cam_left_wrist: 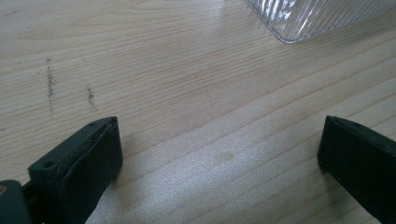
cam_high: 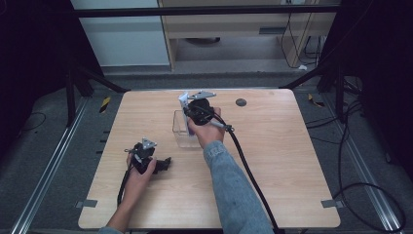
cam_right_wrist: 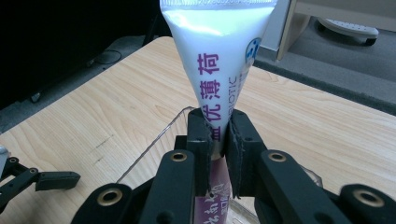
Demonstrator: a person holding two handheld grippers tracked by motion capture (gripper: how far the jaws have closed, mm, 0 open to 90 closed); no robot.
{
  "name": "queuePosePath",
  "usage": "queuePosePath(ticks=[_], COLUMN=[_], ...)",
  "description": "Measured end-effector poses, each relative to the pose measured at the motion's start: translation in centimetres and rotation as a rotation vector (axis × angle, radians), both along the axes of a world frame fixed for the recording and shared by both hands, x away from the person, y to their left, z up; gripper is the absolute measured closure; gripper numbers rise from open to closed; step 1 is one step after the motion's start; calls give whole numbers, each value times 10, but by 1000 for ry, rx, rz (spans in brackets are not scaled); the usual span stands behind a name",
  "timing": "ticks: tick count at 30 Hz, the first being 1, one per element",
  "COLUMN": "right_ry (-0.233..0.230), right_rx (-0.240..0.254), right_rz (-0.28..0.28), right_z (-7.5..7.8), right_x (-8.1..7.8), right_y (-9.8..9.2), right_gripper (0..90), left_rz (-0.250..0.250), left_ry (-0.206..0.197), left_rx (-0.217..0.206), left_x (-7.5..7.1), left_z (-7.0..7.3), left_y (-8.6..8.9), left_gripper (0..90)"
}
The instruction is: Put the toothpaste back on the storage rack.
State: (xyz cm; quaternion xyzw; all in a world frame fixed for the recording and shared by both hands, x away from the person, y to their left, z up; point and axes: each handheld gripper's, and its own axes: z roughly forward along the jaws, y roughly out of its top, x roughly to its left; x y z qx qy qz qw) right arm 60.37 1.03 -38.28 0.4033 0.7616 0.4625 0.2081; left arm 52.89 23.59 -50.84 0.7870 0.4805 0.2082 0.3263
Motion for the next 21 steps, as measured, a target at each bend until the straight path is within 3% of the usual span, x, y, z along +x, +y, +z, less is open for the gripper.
queuePosePath(ticks=[21], right_ry=[18], right_rx=[-13], right_rz=[3], right_z=[-7], right_x=[1], right_y=[2], right_gripper=[805], left_rz=[0], left_ry=[0], left_rx=[0], left_x=[0], left_z=[0], left_y=[0], left_gripper=[0])
